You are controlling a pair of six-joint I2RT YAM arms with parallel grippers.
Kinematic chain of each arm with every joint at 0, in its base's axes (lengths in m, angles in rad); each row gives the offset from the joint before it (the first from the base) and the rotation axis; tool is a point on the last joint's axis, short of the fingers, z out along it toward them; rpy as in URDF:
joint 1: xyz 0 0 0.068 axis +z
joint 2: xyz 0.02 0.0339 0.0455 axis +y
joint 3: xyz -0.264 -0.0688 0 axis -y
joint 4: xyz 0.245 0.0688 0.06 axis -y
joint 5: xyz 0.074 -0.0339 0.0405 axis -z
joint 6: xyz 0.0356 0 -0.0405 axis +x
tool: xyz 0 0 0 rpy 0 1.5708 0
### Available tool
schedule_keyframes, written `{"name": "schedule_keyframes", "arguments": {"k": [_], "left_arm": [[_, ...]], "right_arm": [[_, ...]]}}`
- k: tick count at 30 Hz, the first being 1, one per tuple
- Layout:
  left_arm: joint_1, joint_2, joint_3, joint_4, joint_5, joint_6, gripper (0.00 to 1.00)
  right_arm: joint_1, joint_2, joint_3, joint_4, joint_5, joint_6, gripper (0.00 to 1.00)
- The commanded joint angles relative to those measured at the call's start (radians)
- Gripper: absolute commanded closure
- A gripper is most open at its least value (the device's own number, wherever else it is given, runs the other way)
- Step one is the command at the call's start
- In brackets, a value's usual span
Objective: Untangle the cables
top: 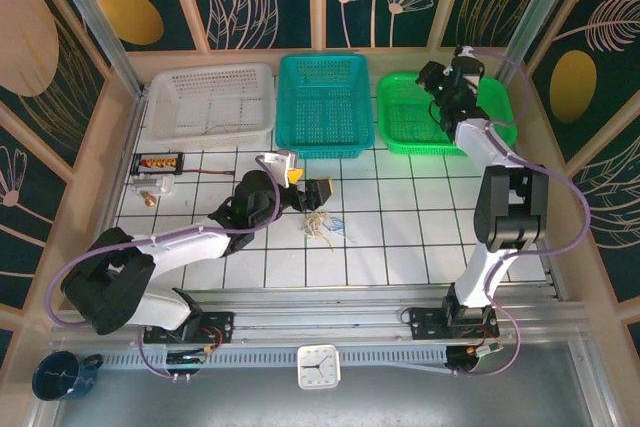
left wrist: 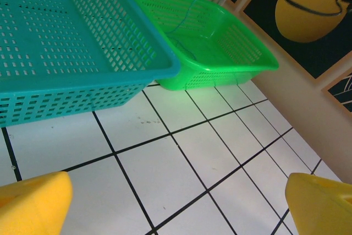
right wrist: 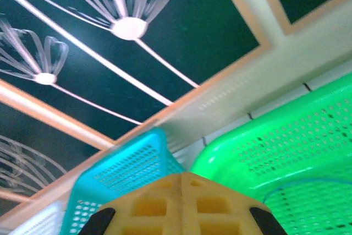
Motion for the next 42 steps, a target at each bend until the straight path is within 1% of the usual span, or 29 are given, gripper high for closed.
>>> {"name": "schedule_keyframes", "arguments": {"k": [1,4,5,6,8,10,11,14,24,31,36,39,42], "left_arm": [[0.001,-0.016,-0.002,0.016,-0.002,-0.018,0.01],[0.002,-0.021,0.0,0.008,-0.005,-0.022,0.01],[0.002,-0.022,0.002,0.004,-0.005,-0.024,0.01],[0.001,-0.023,0.005,0.001,-0.005,-0.023,0.01],[0.001,-0.026,0.007,-0.005,-0.001,-0.024,0.01],[0.002,-0.028,0.007,-0.007,-0.003,-0.027,0.01],[0.002,-0.029,0.01,-0.009,-0.003,-0.028,0.01],[0.001,-0.029,0.011,-0.016,-0.009,-0.031,0.01],[0.002,-0.058,0.005,-0.053,-0.047,-0.052,0.01],[0.002,-0.07,-0.007,-0.085,-0.08,-0.094,0.01],[0.003,-0.063,-0.006,-0.143,-0.108,-0.14,0.01],[0.006,-0.054,0.001,-0.203,-0.123,-0.167,0.01],[0.016,-0.036,0.015,-0.269,-0.115,-0.195,0.01]], "right_arm": [[-0.026,0.063,-0.013,-0.031,0.092,-0.033,1.0],[-0.056,0.105,-0.003,-0.08,0.108,-0.027,1.0],[-0.068,0.116,0.002,-0.095,0.095,-0.025,0.95],[-0.076,0.123,0.005,-0.104,0.068,-0.028,0.83],[-0.085,0.121,0.016,-0.126,0.035,-0.037,0.56],[-0.084,0.101,0.013,-0.126,0.013,-0.048,0.43],[-0.083,0.085,0.005,-0.121,0.007,-0.048,0.4],[-0.081,0.037,-0.01,-0.104,-0.02,-0.044,0.37],[-0.024,-0.112,-0.074,-0.072,-0.076,-0.047,0.35],[0.047,-0.255,-0.214,-0.026,-0.122,-0.033,0.35],[0.138,-0.356,-0.347,-0.016,-0.163,-0.039,0.36],[0.219,-0.414,-0.452,-0.01,-0.184,-0.046,0.36],[0.31,-0.462,-0.541,-0.02,-0.189,-0.061,0.36]]}}
